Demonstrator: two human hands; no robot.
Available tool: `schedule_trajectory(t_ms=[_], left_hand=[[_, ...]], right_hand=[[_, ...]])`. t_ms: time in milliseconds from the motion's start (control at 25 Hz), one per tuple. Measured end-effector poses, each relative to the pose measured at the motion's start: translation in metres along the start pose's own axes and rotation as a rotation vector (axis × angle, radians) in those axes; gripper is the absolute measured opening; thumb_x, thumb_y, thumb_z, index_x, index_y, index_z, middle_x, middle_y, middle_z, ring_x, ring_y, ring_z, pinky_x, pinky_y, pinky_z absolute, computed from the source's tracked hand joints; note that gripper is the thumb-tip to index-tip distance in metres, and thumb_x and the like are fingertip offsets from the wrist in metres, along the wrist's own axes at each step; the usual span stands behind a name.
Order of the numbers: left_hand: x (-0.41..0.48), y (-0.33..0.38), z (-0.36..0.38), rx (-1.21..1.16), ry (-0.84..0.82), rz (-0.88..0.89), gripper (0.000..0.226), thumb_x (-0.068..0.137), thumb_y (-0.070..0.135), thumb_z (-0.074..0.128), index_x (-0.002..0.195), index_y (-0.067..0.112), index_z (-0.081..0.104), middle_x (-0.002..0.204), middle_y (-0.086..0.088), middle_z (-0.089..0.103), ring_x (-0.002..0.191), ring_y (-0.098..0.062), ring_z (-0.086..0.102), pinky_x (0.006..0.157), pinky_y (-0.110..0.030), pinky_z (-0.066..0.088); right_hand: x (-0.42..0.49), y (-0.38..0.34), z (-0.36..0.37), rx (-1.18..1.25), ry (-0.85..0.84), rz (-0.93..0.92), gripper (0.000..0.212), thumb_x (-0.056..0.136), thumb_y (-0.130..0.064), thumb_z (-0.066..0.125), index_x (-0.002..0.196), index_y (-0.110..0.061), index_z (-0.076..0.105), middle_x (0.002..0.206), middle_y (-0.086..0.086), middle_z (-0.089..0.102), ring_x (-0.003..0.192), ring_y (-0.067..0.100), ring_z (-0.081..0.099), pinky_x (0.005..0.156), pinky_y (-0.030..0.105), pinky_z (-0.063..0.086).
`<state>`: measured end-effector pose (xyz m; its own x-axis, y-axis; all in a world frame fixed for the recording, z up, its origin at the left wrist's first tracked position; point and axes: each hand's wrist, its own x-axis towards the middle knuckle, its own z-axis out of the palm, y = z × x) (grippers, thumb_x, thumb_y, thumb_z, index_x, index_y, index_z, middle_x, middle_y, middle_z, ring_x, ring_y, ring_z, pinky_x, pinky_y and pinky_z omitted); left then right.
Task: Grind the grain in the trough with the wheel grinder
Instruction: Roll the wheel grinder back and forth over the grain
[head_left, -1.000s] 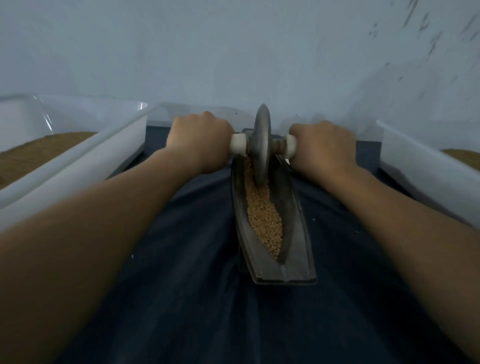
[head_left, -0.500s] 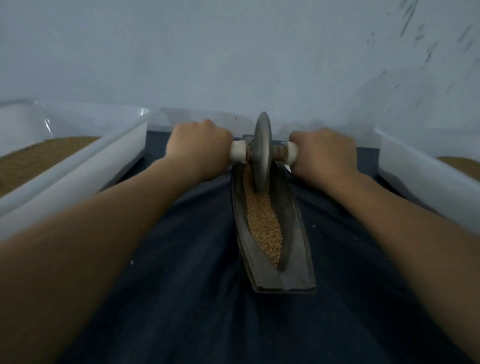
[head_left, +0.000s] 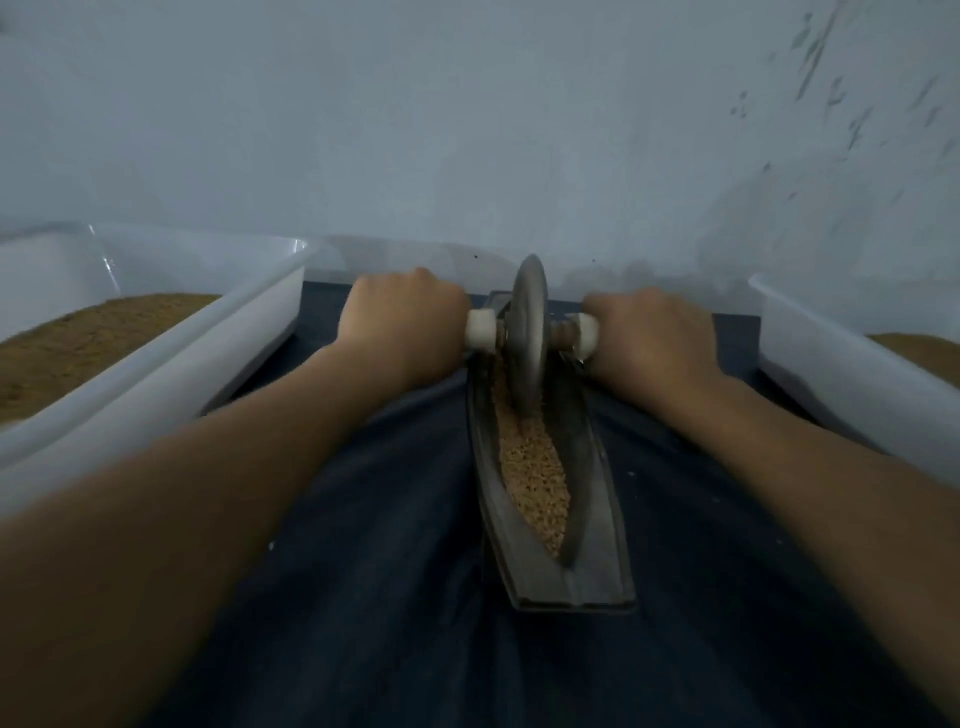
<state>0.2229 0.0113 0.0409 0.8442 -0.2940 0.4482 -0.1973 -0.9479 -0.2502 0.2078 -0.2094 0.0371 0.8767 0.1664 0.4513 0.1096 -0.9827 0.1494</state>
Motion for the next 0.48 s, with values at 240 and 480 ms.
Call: schedule_trajectory(t_ms=[240,480], left_hand=[[-0.041,-0.008,0.004,0.029,0.179,0.185,0.015,0.071,0.042,0.065,0.07,0.032,0.054,0.056,0.011,0.028,0.043,-0.013,0.026,0.045,-0.021,0.019],[0.001,-0.004,0.007,-0.033,0.017,0.02,0.012,0.083,0.04,0.062,0.088,0.029,0.064,0.068,0.006,0.042,0.057,-0.018,0.047,0.051,-0.029,0.034]], right_hand=[[-0.056,0.014,0.002,-0.094,0.265,-0.128,0.016,0.067,-0.03,0.063,0.073,-0.029,0.048,0.055,-0.013,0.027,0.046,0.012,0.022,0.046,0.019,0.017],[-0.002,0.005,0.003,-0.072,0.103,-0.022,0.014,0.081,-0.035,0.069,0.082,-0.028,0.056,0.069,-0.003,0.054,0.061,0.026,0.054,0.051,0.026,0.031]])
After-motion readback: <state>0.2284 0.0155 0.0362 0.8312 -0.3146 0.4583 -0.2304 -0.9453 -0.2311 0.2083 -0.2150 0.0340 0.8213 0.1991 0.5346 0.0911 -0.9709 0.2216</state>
